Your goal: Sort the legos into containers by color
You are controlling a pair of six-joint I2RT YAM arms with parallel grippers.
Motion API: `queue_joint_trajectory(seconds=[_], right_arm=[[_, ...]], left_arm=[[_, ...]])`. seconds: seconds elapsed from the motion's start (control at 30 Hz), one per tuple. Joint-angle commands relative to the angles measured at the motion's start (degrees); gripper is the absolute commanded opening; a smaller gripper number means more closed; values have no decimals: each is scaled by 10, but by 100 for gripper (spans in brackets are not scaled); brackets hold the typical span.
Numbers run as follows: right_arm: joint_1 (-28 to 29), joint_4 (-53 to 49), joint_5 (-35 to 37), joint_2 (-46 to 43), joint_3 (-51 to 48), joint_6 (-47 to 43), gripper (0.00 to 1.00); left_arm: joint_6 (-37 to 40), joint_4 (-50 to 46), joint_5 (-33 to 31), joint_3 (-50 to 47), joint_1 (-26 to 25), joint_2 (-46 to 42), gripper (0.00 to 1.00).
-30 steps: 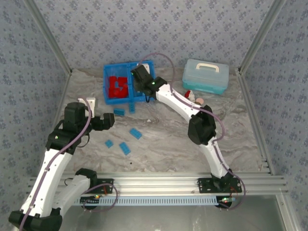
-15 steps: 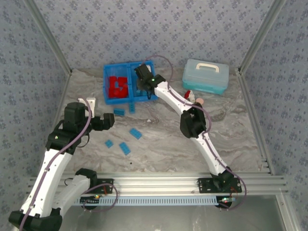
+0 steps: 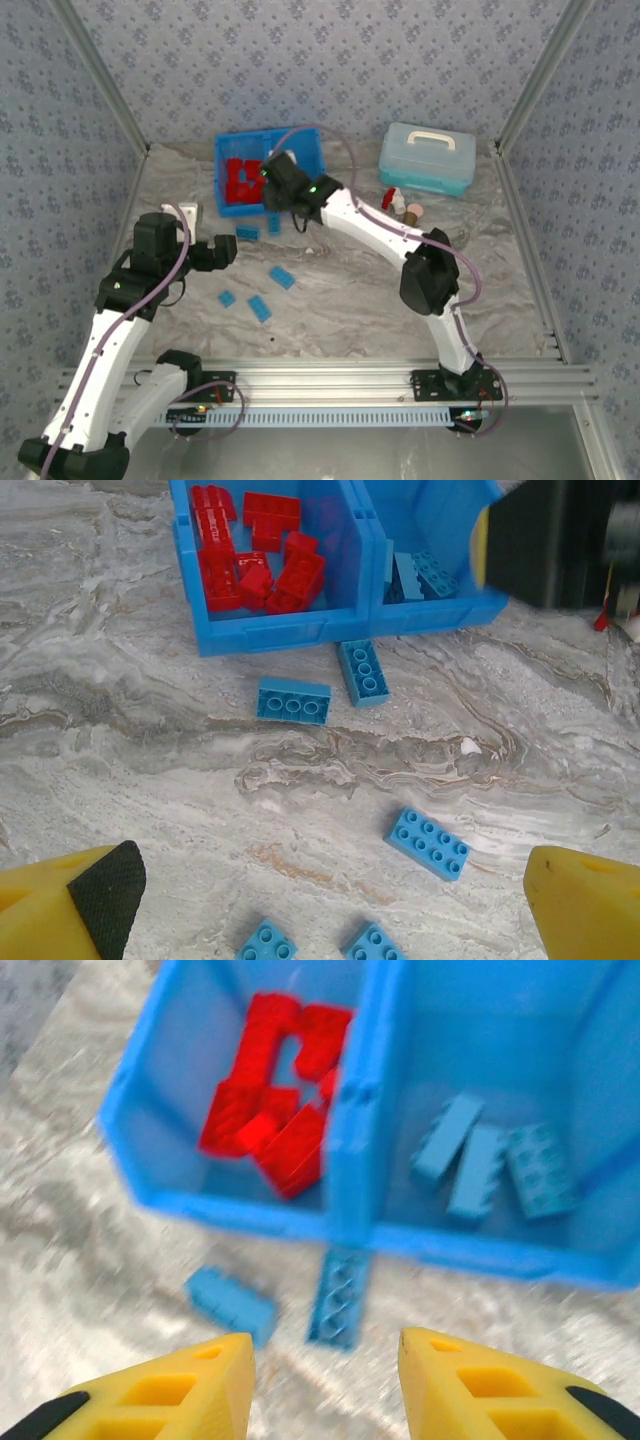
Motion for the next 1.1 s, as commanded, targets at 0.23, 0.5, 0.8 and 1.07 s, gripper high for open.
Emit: queue_joint_trajectory(seconds=[0.23, 0.5, 0.8, 1.07], right_arm=[[25, -10, 41, 86, -18, 58, 55], [12, -13, 40, 166, 42, 52, 70], [1, -1, 27, 221, 80, 51, 64], [1, -4, 19, 241, 95, 48, 40]], left_arm=[[8, -2, -9, 4, -1, -3, 99], [8, -2, -11, 4, 0, -1, 99], [10, -4, -12, 4, -1, 2, 99], [10, -3, -13, 4, 0, 3, 99]])
